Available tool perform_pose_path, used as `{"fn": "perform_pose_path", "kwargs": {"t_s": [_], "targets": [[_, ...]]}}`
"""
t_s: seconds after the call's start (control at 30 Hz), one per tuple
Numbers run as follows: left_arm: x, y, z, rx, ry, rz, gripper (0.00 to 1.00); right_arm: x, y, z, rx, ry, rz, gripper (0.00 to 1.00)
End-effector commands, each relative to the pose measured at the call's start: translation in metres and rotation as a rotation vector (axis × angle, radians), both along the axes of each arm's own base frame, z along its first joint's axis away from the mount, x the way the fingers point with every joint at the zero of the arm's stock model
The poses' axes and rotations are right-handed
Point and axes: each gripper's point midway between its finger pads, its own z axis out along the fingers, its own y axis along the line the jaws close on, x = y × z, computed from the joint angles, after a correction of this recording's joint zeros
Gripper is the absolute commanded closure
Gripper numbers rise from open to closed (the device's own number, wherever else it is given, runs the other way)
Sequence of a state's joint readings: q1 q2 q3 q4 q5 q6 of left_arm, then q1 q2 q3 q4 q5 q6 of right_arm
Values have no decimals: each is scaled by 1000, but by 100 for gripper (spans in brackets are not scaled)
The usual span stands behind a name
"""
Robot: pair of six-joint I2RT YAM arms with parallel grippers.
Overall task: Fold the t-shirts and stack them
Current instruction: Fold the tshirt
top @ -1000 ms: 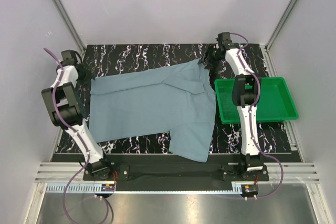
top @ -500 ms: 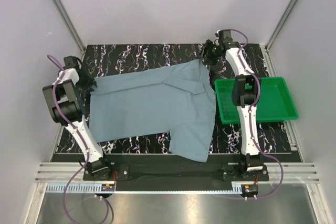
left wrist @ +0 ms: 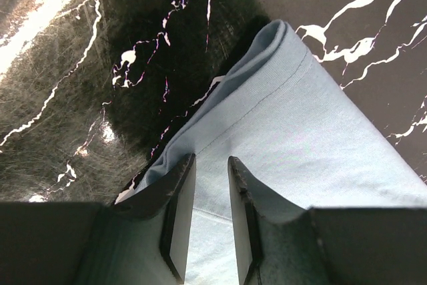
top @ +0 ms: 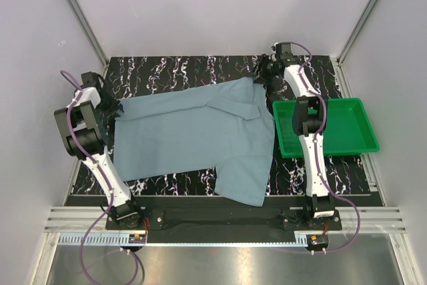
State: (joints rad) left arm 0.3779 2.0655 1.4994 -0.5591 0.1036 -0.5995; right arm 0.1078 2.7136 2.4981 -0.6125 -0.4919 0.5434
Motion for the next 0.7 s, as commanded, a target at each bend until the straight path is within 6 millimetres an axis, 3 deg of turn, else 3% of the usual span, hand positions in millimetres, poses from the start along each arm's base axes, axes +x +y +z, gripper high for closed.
{"fn": "perform_pose_path", "kwargs": {"t_s": [0.0,0.13,0.17,0.2,0.23,0.27,0.33,0.43,0.47,0.5,0.53,0.57,0.67], "targets": [[5,4,3,13,-9,-8,68,19,7,15,44,-73,-14,47],[2,7,0,23,10,0,68,26,3,15,37,-85,-55,58],[1,8,-2,24,17,4,68,26,-1,15,18,-76,-72,64],[0,9,-1,25,21,7,68,29,-11,13,-21,-75,-114,77],[0,9,-3,21,26,9,68,30,-17,21,-42,-82,-138,82],[-1,9,-4,24,31,10,68,26,-23,16,-69,-55,-162,87],[-3,10,-5,23,32,15,68,28,-33,27,-102,-75,-213,92],[-3,10,-6,23,36,12,68,26,-43,19,-145,-54,-238,97],[-2,10,-7,25,35,14,68,31,-45,26,-152,-73,-246,98],[-3,10,-7,23,37,10,68,31,-43,27,-141,-73,-234,95],[-2,10,-5,25,35,12,68,31,-40,20,-123,-65,-213,87],[-3,10,-4,26,35,11,68,32,-36,28,-101,-76,-194,72],[-3,10,3,29,25,17,67,21,-37,38,-121,-54,-170,50]]}}
